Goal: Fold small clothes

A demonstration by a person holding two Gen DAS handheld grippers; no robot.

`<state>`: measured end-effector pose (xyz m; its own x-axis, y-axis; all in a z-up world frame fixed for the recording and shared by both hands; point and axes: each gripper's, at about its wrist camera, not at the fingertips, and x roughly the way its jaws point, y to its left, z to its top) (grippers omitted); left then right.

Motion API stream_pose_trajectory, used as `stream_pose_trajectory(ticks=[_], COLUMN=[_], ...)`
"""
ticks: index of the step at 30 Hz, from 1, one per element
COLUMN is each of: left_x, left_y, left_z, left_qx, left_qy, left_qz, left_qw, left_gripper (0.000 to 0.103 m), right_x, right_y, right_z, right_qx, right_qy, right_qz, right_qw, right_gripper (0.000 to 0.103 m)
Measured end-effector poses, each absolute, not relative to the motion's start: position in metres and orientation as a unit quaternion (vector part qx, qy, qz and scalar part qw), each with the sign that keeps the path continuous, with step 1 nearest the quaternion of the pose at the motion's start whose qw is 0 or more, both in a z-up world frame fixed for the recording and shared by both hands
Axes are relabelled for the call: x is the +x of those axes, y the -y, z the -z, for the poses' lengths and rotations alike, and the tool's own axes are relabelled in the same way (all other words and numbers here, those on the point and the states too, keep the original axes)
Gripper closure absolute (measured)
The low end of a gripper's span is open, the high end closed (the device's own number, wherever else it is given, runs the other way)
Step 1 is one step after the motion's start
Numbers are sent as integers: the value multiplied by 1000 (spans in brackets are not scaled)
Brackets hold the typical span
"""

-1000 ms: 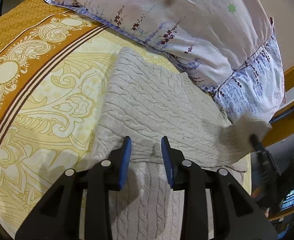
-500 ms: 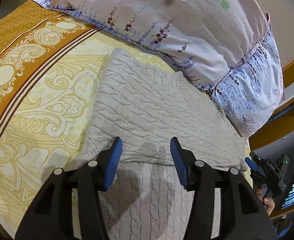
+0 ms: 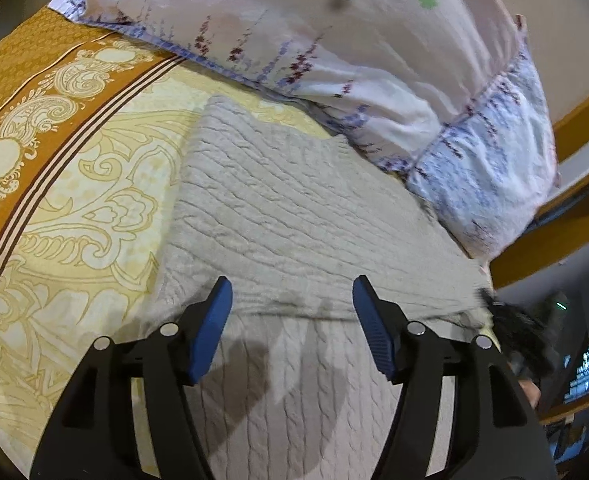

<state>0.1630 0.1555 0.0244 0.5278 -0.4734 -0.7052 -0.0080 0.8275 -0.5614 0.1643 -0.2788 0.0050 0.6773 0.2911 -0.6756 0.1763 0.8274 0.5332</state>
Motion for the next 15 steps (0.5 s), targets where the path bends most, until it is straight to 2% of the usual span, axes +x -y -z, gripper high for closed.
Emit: stream_pose_trajectory(ticks=[2, 3, 6, 7, 8, 15], left_x=[150, 144, 118, 112, 103, 59], left_y=[-159, -161, -173, -178, -184, -202], left_z=[-31, -34, -38, -38, -37, -19], left_qx=[-252, -249, -243, -240, -235, -234], left_qy=[-457, -453, -447, -446, -446, -459], left_qz=[150, 152, 156, 156, 154, 167], left_qw=[840, 842, 847, 848, 850, 840], left_gripper=[40, 40, 40, 40, 40, 42], right_x=[168, 162, 139, 130, 120, 59], right_y=[281, 285, 295, 299, 303, 341], right_z=[13, 14, 0, -4, -10, -4], right_qx=[297, 308, 301, 299, 296, 317], right_qy=[-442, -437, -413, -405, -395, -396], right_qz=[-23, -28, -19, -19, -21, -14], right_qw=[846, 845, 859, 864, 869, 862], right_gripper=[95, 92, 61, 48, 45, 45])
